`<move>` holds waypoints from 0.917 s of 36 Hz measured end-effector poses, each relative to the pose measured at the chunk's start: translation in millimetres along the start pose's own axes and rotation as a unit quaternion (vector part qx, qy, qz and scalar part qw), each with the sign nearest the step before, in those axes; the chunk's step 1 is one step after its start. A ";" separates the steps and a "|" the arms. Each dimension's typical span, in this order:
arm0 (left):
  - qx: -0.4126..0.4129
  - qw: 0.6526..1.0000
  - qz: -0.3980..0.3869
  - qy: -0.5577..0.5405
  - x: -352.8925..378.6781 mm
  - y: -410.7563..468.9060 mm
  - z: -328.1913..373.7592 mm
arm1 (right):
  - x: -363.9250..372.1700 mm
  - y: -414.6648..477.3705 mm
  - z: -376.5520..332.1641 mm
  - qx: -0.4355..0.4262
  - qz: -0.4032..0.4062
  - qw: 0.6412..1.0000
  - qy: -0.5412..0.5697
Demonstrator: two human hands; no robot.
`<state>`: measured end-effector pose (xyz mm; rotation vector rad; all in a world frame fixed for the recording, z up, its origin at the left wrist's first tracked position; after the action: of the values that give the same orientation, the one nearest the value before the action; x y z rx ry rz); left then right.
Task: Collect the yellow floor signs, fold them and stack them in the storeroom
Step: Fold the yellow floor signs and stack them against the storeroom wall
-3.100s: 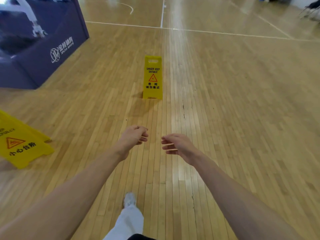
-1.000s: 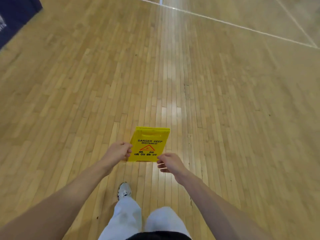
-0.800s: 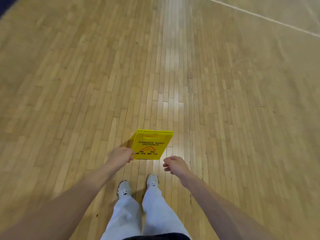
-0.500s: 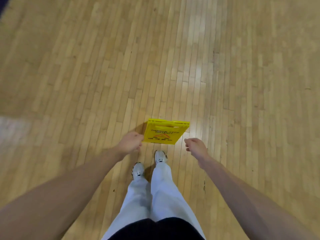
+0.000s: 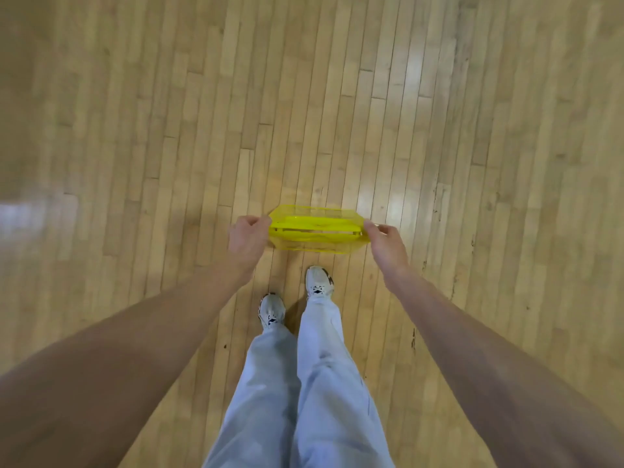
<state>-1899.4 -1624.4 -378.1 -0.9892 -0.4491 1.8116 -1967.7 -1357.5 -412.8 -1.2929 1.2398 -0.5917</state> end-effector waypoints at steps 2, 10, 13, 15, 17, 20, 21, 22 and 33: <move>-0.004 1.000 0.005 -0.026 9.3 11.3 -5.2 | 6.4 9.1 -0.7 0.010 -0.014 1.000 -0.002; -0.071 0.991 -0.016 -0.114 41.0 24.1 -34.4 | 22.9 28.7 2.1 0.033 -0.060 0.998 -0.006; -0.100 0.983 -0.002 -0.156 40.8 23.9 -42.4 | 28.5 28.0 11.0 0.054 -0.070 0.996 -0.004; -0.120 0.974 0.021 -0.191 36.2 18.5 -43.9 | 32.9 22.1 13.6 0.061 -0.071 0.996 -0.010; -0.134 0.964 0.044 -0.225 29.9 12.1 -45.4 | 37.1 13.0 15.2 0.067 -0.074 0.995 -0.023; -0.143 0.957 0.077 -0.241 14.8 0.0 -52.1 | 44.7 -4.7 12.8 0.064 -0.081 0.994 -0.033; -0.147 0.955 0.086 -0.244 10.2 -4.8 -55.6 | 47.2 -10.2 12.0 0.061 -0.083 0.994 -0.036; -0.152 0.952 0.097 -0.248 5.6 -10.7 -57.7 | 49.7 -16.4 11.1 0.058 -0.086 0.994 -0.039; -0.198 0.904 0.195 -0.325 -64.4 -96.7 -99.4 | 87.3 -104.0 2.9 -0.035 -0.076 0.991 -0.104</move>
<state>-1752.5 -1650.7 -344.7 -0.7419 -1.1319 2.4787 -1908.1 -1460.5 -347.4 -1.4777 1.0046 -0.5097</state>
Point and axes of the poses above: each hand's wrist, its own y-axis towards the middle knuckle, its own x-axis out of the palm, z = x × y, the point moved 9 cm from there along y, towards the middle knuckle, and after that the axes turned 15 degrees about x, right-handed, at the moved point
